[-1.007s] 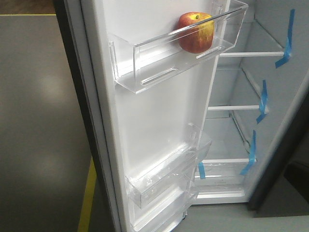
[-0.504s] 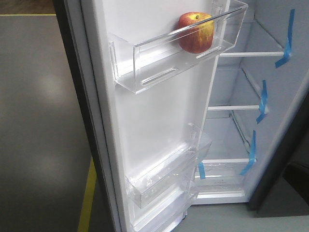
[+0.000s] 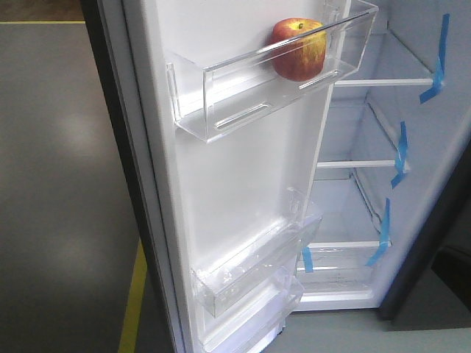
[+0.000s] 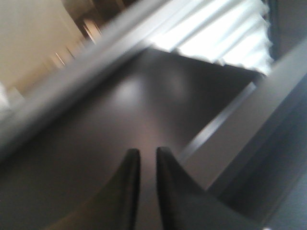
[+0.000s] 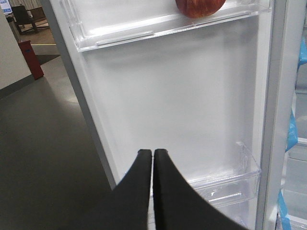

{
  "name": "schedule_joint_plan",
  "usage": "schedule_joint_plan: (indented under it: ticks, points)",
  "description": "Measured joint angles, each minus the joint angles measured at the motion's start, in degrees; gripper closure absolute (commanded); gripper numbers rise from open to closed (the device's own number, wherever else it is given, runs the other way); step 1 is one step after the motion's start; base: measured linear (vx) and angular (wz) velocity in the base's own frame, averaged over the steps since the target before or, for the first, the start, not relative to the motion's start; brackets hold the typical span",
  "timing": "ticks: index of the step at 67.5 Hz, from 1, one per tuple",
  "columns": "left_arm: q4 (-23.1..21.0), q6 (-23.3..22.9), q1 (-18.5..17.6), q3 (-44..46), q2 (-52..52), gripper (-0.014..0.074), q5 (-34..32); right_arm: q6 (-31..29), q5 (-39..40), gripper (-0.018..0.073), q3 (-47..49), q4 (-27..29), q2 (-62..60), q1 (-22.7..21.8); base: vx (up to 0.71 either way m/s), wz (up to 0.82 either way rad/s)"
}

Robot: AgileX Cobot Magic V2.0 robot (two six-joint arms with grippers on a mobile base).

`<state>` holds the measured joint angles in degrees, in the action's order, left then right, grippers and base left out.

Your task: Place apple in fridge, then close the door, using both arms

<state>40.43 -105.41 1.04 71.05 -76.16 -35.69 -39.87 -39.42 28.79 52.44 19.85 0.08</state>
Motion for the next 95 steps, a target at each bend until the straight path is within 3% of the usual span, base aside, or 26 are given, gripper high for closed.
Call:
schedule_joint_plan:
  ticks: [9,16,34,42,51,67,95]
  points:
    - [6.9,-11.6,0.0,5.9,-7.7,0.0224,-5.9,0.0,0.0,0.0477,0.0,0.0,0.0,0.0,0.00,0.00]
    - [8.9,-15.9,0.0,9.3,-12.3,0.0146,-9.9,0.0,0.0,0.0384,0.0,0.0,0.0,0.0,0.00,0.00]
    - [10.3,-17.2,0.0,13.8,-16.5,0.0122,-17.9,0.0,0.0,0.0025,0.0,0.0,0.0,0.0,0.00,0.00]
    - [11.6,-17.2,0.0,14.6,-16.5,0.0122,-19.0,-0.4,0.7,-0.0066,0.0,0.0,0.0,0.0,0.00,0.00]
    - [14.0,-17.4,-0.2,14.7,-16.5,0.0122,-19.2,-3.2,1.9,-0.0073,0.0,0.0,0.0,0.0,0.00,0.00]
    - [14.2,-17.5,-1.9,14.9,-18.2,0.0122,-19.1,-7.6,3.0,-0.0028,0.0,2.5,0.0,0.0,0.00,0.00]
    - [15.1,-17.7,-9.7,14.9,-19.0,0.0122,-25.0,-10.1,5.3,-0.0018,0.0,2.9,0.0,0.0,0.00,0.00]
